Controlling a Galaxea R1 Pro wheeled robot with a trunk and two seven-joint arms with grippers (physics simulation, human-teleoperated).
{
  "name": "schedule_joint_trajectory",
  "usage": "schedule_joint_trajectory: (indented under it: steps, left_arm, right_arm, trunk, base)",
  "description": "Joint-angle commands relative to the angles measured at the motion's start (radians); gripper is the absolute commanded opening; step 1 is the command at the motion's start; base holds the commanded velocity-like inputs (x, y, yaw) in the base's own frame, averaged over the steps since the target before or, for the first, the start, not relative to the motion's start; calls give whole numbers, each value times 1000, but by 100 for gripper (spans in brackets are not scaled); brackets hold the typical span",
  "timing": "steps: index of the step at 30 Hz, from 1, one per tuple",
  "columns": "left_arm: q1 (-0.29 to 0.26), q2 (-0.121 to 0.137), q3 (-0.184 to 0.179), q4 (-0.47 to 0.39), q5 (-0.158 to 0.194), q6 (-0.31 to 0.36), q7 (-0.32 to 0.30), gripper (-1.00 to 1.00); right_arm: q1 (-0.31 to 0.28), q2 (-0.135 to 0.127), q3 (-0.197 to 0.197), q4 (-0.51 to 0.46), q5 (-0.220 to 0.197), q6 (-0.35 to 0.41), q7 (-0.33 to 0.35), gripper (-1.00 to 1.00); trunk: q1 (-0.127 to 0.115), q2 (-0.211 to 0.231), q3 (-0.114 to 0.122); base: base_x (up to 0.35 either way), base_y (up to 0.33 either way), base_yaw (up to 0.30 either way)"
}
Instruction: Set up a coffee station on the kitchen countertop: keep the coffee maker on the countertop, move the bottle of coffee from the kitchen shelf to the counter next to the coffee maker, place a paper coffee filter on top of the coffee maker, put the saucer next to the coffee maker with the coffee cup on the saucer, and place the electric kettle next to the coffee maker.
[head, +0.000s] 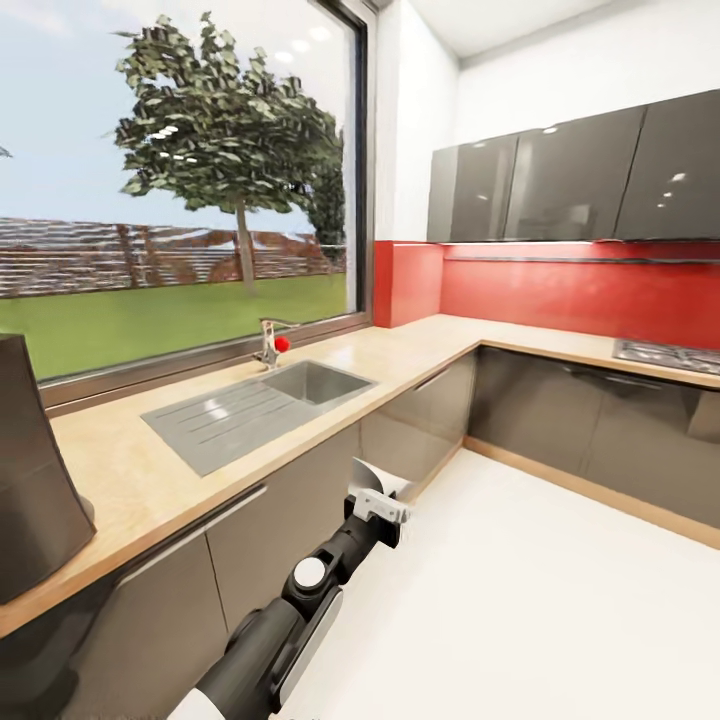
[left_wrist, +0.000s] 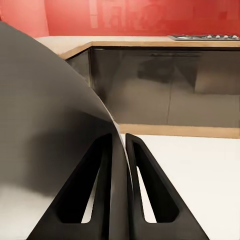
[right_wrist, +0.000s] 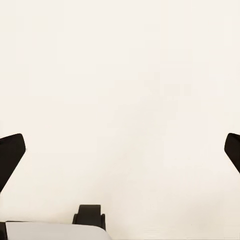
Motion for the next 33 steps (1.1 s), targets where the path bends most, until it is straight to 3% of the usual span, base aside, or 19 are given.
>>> schedule_joint_trajectory:
  steps: [1,33]
  left_arm:
    - [-1,0,0,0,6,4,-3,-100]
    - [-1,0,0,0,6,4,-3,-100]
  right_arm:
    - [0,0,1,0,4,-2,0,100]
    - [0,0,1,0,3,-1,2,100]
  trunk:
    - [0,-1,-1]
    - [0,-1,-1]
  base:
    - [106,-71,210]
    - [243,-188,25]
